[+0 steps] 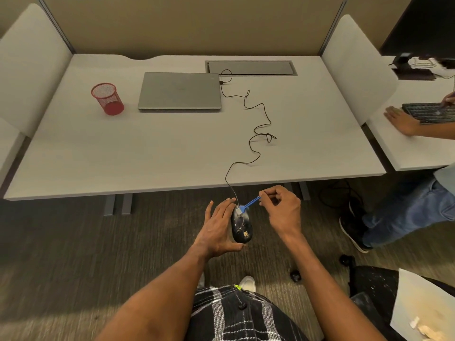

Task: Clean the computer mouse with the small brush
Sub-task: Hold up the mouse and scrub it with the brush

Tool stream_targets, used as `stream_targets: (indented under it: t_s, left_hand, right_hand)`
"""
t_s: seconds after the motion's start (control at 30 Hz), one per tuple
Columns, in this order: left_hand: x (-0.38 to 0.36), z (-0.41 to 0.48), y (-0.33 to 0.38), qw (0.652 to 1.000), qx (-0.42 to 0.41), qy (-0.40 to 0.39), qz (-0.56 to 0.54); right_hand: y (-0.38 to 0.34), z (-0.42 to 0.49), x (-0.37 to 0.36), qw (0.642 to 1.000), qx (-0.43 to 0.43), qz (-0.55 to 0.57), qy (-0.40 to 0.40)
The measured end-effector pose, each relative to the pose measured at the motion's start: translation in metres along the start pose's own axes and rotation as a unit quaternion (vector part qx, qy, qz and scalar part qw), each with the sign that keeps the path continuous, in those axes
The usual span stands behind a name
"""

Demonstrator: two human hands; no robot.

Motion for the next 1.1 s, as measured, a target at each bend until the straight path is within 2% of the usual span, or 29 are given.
stream_targets:
  t_s: [0.07,0.2,0.33,0.5,0.63,0.8,0.93,0.97,1.1]
  left_hand:
    - [0.001,-0.001,-0.001,1.000,0.000,0.003,-0.002]
    - [0.001,-0.003,-0.002,1.000,-0.001,0.007,-0.010]
    - [-0.001,-0.003,-0.003,1.000,0.008,-0.003,-0.003]
    - [0.000,-0.005,-0.003,1.000,0.005,0.003,-0.019]
    - [0.000,-0.005,-0.002,1.000,0.005,0.002,-0.021]
    - [0.000,-0.005,-0.002,1.000,0.006,-0.002,-0.027]
    - [0.000,-0.004,-0.003,1.000,0.009,-0.002,-0.025]
    - [0.000,-0.004,-0.004,1.000,0.009,-0.002,-0.027]
    - [0.001,-0.004,-0.005,1.000,0.011,-0.002,-0.028]
  right_hand:
    - [0.002,-0.001,-0.003,1.000,-0.003,-0.016,-0.022]
    - [0.004,-0.008,0.004,1.000,0.010,-0.018,0.015]
    - [0.004,-0.016,-0.006,0.997,0.045,-0.022,-0.058]
    - [0.003,-0.029,0.000,0.998,0.069,-0.014,-0.004]
    - [0.003,-0.031,-0.009,0.990,0.090,-0.030,-0.108]
    - [0.002,-0.035,0.002,0.994,0.098,-0.020,-0.050]
    - [0.002,-0.032,-0.006,0.980,0.101,-0.061,-0.159]
    - [0.002,-0.033,-0.007,0.978,0.100,-0.073,-0.166]
    - [-0.005,-0.035,0.002,0.986,0.124,-0.052,-0.096]
Point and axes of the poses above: each hand's wrist, its own z-axis towards the middle knuckle, its own x-axis out of the back of the hand, y = z × x, the point moved 7 cm from there along z, towards the middle knuckle, and after that the axes turned 15 degrees about -y, right-handed, at the moved point
